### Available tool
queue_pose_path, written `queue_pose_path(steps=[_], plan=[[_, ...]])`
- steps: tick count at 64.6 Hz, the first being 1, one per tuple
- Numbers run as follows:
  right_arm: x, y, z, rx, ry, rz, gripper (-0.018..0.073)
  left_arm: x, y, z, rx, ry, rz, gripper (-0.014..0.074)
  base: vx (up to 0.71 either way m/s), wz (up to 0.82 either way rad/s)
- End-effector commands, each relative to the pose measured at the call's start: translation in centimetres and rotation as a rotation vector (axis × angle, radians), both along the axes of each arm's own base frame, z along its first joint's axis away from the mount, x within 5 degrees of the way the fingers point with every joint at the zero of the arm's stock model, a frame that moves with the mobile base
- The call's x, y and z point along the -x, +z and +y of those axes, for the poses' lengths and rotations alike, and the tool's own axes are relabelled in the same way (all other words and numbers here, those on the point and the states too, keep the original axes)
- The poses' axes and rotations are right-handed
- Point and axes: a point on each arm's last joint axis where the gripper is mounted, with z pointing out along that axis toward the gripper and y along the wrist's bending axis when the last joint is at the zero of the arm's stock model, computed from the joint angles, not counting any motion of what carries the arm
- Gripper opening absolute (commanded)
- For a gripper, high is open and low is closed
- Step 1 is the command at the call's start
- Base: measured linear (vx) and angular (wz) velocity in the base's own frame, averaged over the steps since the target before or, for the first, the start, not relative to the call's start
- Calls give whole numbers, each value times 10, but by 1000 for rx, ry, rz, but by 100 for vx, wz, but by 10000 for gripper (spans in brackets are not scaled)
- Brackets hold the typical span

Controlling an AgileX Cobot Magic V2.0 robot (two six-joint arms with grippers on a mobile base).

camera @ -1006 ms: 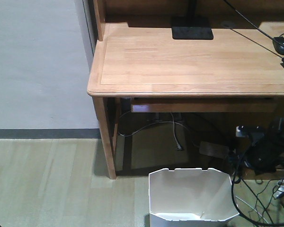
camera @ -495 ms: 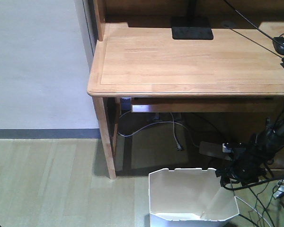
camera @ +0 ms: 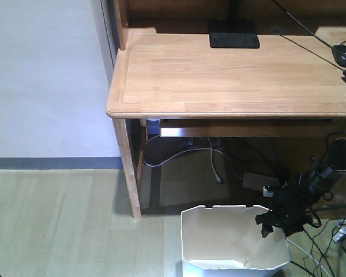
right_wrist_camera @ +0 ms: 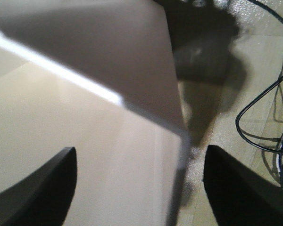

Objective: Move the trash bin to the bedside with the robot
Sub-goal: 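Close the right gripper on the bin rim and lift it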

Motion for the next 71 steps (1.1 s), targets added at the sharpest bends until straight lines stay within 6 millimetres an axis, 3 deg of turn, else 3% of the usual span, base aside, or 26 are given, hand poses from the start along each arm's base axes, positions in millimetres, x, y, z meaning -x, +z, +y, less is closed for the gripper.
queue_pose_path(steps=[1,15,26,36,51,71], plan=[[-19,15,-4,-14,10,-9,405,0,3,-1,22,-9,-70,-6,0,0],[-14,1,-2,-50,5,72,-13,0,3,-1,22,-9,-70,-6,0,0],[-14,2,-2,-49,-11,80,-9,0,3,-1,22,-9,-70,-6,0,0],[-22,14,-2,-56,-31,43,-6,0,3,-1,22,-9,-70,-6,0,0],[-23,63,0,-36,-36,-159,-5,0,3,-1,22,-9,-70,-6,0,0],[-2,140,16,-174,98,-219,-5,0,3,-1,22,-9,-70,-6,0,0]])
